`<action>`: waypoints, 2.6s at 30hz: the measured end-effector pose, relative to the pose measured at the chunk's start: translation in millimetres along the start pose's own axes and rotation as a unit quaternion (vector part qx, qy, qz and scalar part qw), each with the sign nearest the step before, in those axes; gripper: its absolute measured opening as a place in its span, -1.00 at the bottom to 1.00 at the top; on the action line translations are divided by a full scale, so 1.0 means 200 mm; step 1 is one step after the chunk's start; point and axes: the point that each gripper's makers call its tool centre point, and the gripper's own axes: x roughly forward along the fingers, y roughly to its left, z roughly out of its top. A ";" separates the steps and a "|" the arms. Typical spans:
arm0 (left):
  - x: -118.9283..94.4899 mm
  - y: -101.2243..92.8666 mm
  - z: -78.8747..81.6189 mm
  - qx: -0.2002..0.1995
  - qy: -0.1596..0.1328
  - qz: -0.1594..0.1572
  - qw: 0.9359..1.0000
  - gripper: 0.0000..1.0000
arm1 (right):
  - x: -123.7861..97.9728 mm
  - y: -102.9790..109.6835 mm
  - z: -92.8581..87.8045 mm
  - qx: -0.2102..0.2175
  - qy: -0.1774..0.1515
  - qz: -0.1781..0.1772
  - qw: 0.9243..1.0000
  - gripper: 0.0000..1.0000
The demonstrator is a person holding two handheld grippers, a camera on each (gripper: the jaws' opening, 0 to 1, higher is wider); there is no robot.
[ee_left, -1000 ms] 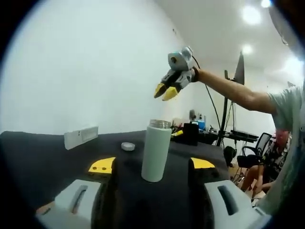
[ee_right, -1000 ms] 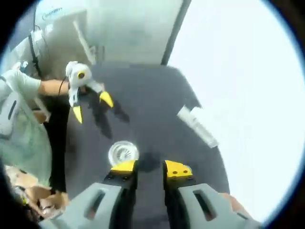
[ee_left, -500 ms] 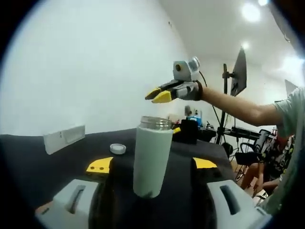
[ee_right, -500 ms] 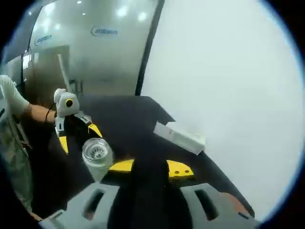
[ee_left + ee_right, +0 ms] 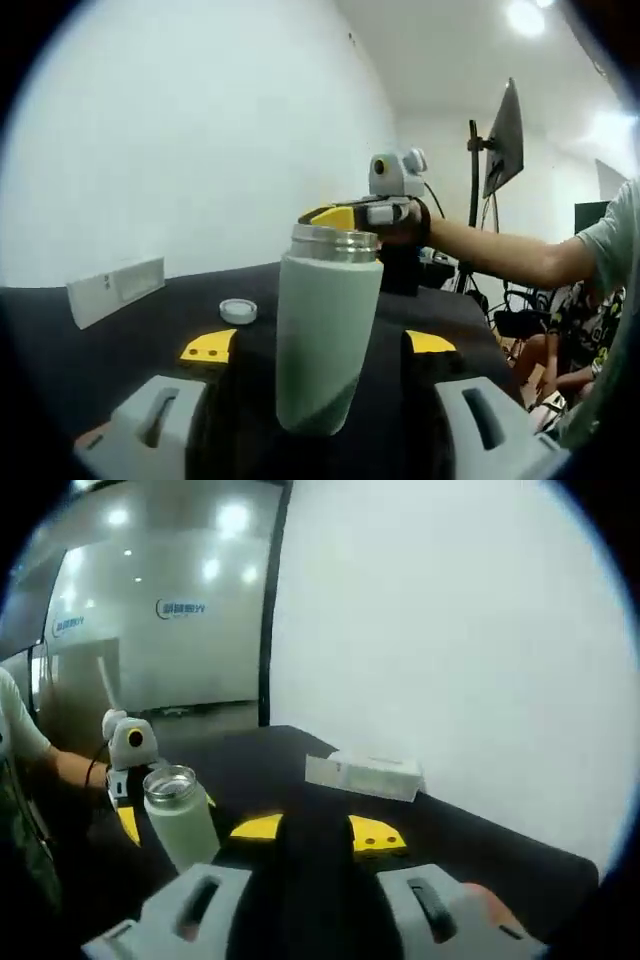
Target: Assemble the cup parts correctly, then place the assembled cup into the box.
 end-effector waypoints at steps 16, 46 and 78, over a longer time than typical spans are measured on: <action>0.08 -0.03 -0.01 0.020 -0.008 -0.027 0.999 0.23 | 0.00 -0.08 -0.20 0.062 0.001 -0.016 0.998 -0.58; 0.10 0.03 -0.04 0.031 -0.028 -0.031 0.999 -0.23 | 0.41 -0.42 -0.59 0.027 0.018 -0.096 0.995 0.26; 0.10 0.03 -0.04 0.024 -0.038 -0.031 0.999 -0.23 | 0.60 -0.42 -0.65 0.019 0.031 -0.116 0.993 -0.18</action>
